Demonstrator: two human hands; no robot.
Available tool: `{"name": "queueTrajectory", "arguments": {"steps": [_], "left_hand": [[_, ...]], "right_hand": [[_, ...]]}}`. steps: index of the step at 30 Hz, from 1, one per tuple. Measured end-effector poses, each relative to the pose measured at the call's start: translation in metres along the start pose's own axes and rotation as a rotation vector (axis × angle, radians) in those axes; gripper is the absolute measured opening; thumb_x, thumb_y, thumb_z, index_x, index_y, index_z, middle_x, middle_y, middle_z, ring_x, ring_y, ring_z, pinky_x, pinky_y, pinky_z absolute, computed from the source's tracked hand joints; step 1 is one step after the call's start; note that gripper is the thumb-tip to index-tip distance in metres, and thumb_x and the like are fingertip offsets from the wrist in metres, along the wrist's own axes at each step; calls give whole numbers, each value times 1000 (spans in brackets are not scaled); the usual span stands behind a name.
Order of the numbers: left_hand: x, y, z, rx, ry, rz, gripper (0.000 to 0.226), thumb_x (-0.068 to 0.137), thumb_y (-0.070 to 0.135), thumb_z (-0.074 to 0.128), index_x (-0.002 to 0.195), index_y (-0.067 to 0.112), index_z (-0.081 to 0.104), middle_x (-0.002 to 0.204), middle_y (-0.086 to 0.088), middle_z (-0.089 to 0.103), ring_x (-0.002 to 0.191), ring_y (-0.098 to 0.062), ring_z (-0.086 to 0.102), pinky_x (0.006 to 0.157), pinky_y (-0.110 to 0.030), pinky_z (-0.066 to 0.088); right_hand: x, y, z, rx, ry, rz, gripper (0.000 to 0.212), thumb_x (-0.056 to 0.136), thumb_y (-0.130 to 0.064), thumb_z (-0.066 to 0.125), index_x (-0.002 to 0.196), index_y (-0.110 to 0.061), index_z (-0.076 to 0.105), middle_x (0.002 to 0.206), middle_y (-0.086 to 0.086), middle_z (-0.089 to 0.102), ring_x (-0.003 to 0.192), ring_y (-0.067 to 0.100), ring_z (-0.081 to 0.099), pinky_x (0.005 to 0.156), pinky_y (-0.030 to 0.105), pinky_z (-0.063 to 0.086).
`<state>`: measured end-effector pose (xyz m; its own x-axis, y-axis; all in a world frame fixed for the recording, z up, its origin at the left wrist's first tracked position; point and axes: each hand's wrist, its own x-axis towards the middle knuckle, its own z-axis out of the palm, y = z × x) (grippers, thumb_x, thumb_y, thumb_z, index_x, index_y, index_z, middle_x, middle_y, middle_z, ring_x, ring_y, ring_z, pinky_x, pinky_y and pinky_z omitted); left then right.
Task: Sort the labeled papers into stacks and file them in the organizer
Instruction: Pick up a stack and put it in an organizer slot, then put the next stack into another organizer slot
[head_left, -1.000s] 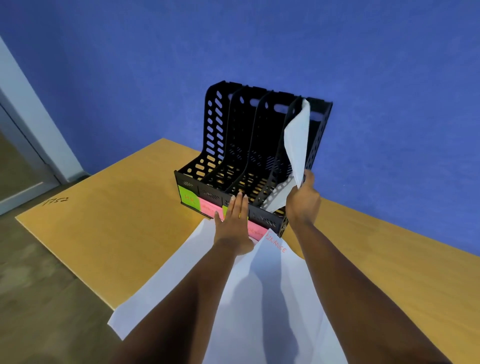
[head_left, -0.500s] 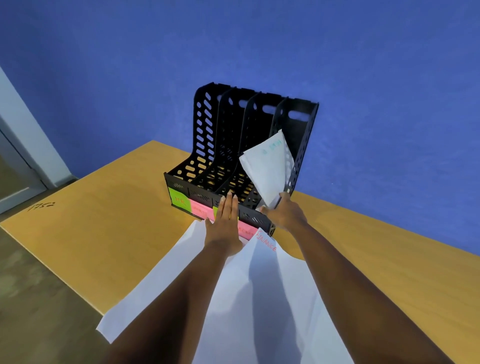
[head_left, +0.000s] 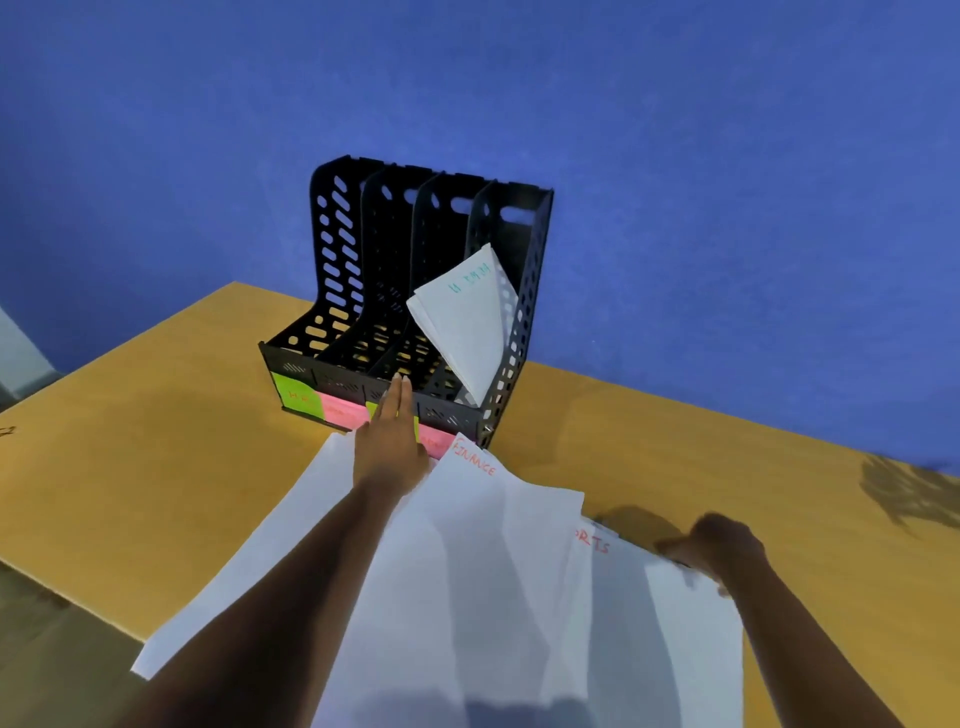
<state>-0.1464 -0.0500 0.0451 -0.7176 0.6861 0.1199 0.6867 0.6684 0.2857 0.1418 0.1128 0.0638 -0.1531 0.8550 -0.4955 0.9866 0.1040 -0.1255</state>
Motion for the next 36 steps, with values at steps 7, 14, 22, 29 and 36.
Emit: {"name": "queueTrajectory", "arguments": {"steps": [7, 14, 22, 29, 36], "left_hand": [[-39, 24, 30, -66, 196, -48, 47, 80, 19, 59, 123, 5, 48, 118, -15, 55, 106, -33, 52, 81, -41, 44], [-75, 16, 64, -100, 9, -138, 72, 78, 56, 59, 132, 11, 41, 126, -9, 54, 116, -27, 52, 86, -40, 45], [-75, 16, 67, -31, -138, -251, 96, 68, 66, 64, 139, 16, 24, 138, -6, 44, 126, -26, 43, 95, -42, 45], [-70, 18, 60, -127, -198, -262, 95, 65, 54, 74, 138, 16, 26, 138, -6, 46, 126, -27, 43, 98, -43, 43], [-68, 19, 51, -454, -255, -289, 70, 70, 38, 77, 127, 15, 44, 128, -8, 58, 118, -29, 53, 95, -39, 44]], "right_hand": [[-12, 32, 49, -108, -45, 96, 100, 59, -78, 60, 131, -10, 47, 130, 5, 55, 127, 25, 44, 100, 29, 41], [-16, 36, 57, 176, 22, 230, 127, 40, -61, 85, 136, 0, 28, 137, 12, 44, 131, 29, 39, 102, 37, 41], [-8, 38, 65, 254, 80, 182, 113, 42, -46, 91, 127, -1, 32, 130, 16, 45, 126, 31, 45, 97, 37, 44], [16, 60, 49, 476, 46, 134, 82, 54, -16, 90, 120, 7, 47, 112, 23, 64, 103, 34, 63, 80, 36, 50], [33, 101, 25, 789, 305, 82, 77, 58, -4, 86, 124, -1, 47, 108, 25, 61, 93, 38, 60, 68, 34, 43]]}}
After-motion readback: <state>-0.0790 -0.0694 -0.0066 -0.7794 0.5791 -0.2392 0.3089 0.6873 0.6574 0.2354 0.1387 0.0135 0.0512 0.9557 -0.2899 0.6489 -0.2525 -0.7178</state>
